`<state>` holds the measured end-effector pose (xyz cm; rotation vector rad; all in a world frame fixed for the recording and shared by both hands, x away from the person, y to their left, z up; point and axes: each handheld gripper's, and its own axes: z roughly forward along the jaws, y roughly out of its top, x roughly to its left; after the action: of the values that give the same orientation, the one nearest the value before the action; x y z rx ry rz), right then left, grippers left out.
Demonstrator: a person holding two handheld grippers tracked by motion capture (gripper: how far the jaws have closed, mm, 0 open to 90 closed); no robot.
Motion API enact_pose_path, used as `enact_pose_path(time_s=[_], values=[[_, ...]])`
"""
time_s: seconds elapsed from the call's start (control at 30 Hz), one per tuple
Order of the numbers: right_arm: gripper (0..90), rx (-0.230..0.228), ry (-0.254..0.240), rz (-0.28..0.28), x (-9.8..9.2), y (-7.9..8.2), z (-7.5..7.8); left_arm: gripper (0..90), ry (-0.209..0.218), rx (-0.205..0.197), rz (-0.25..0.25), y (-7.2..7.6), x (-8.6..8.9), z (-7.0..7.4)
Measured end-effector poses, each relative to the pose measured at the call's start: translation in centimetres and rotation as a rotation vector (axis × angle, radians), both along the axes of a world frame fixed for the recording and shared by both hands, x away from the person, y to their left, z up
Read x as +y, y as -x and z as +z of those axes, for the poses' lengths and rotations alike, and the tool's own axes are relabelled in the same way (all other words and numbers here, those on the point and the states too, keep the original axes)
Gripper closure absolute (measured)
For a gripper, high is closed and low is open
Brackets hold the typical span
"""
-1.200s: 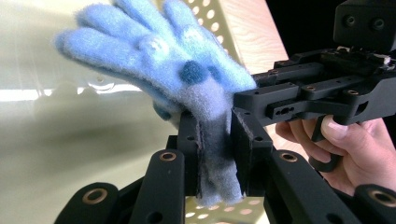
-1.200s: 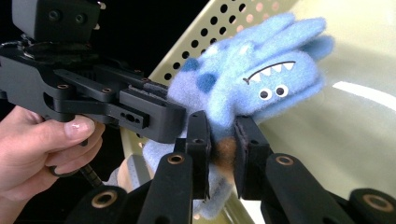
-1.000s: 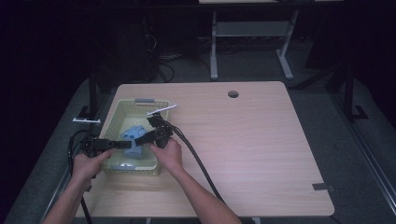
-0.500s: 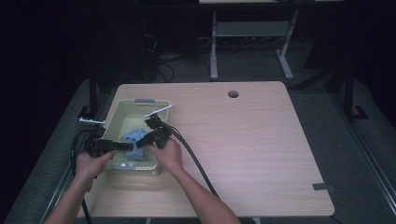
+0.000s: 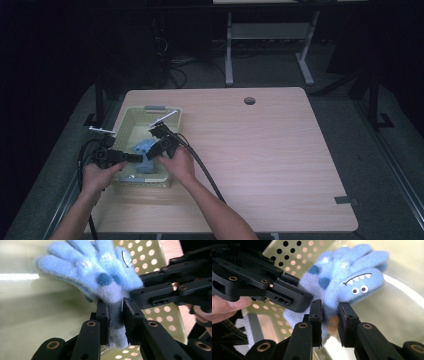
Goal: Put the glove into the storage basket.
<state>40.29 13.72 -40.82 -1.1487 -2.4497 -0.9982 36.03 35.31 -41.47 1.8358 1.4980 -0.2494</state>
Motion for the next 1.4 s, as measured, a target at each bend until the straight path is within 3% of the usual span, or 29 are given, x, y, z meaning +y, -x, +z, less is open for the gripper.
enact_pose_path(time_s=[0.1, 0.13, 0.17, 0.4, 0.6, 0.8, 0.9, 0.93, 0.97, 1.1, 1.17, 1.3, 1.4], values=[[71.4, -0.015, 0.014, -0.012, -0.3, 0.1, 0.6, 76.0, -0.074, -0.006, 0.000, 0.1, -0.6, 0.0], [71.4, -0.020, 0.016, -0.014, -0.3, 0.1, 0.8, 76.0, -0.150, 0.003, -0.012, 0.0, -1.2, -0.1], [71.4, -0.020, 0.016, -0.014, -0.3, 0.1, 0.8, 76.0, -0.150, 0.003, -0.012, 0.0, -1.2, -0.1], [71.2, -0.025, 0.007, -0.006, -0.6, 0.3, 1.2, 73.1, -0.295, 0.030, -0.038, -0.4, -2.3, 0.0], [70.5, -0.032, -0.010, 0.002, -0.9, 0.4, 1.6, 66.6, -0.325, 0.004, -0.010, -0.5, -2.1, 1.2], [70.1, -0.033, -0.033, -0.011, -1.6, 0.4, 2.0, 68.7, -0.304, -0.047, 0.008, -0.3, -1.5, 2.6], [70.1, -0.036, -0.036, -0.014, -1.7, 0.4, 2.1, 72.1, -0.339, -0.028, -0.018, -0.6, -2.0, 2.1], [70.1, -0.035, -0.039, -0.016, -1.8, 0.4, 2.1, 72.1, -0.339, -0.020, -0.004, -0.7, -2.3, 1.8], [70.1, -0.037, -0.039, -0.016, -1.8, 0.4, 2.2, 71.8, -0.368, -0.017, -0.009, -0.8, -2.4, 1.5], [70.2, -0.036, -0.047, -0.015, -2.0, 0.5, 2.4, 70.3, -0.417, -0.004, -0.019, -1.2, -2.8, 0.8], [70.2, -0.040, -0.049, -0.016, -2.2, 0.3, 2.4, 69.3, -0.448, 0.050, -0.038, -1.6, -3.1, 0.3], [70.1, -0.038, -0.057, -0.017, -2.4, 0.3, 2.5, 67.1, -0.436, 0.072, -0.043, -1.8, -3.3, -0.1], [69.2, -0.036, -0.056, -0.018, -2.6, 0.3, 2.5, 65.0, -0.405, 0.049, -0.031, -1.6, -3.2, 0.4]])
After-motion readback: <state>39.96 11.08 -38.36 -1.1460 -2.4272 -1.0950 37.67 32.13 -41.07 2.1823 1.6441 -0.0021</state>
